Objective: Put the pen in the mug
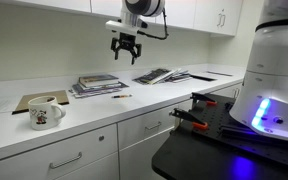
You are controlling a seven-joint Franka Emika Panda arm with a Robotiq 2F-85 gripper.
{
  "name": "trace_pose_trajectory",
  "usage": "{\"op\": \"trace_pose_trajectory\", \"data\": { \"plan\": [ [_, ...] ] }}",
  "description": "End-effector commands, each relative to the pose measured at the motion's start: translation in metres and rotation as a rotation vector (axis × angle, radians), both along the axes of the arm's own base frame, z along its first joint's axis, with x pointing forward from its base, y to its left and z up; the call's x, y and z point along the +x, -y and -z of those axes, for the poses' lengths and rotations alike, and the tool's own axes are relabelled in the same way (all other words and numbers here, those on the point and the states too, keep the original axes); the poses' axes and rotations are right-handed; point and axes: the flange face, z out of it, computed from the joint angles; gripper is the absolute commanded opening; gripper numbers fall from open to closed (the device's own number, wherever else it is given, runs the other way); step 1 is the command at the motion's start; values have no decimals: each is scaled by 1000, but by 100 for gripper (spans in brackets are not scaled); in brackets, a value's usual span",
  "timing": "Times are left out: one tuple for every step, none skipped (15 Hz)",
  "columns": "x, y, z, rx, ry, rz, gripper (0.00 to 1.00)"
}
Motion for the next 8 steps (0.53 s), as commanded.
{"op": "trace_pose_trajectory", "data": {
  "plan": [
    [0,2,-1,0,0,1,100],
    [4,5,3,-7,1,87,100],
    [9,9,7,-9,-1,170,100],
    [18,9,15,-3,7,222,100],
    [27,9,24,-2,-1,281,100],
    [38,10,33,-4,-8,338,100],
    [49,11,44,3,-11,394,100],
    [62,12,54,6,-19,448,100]
  ]
}}
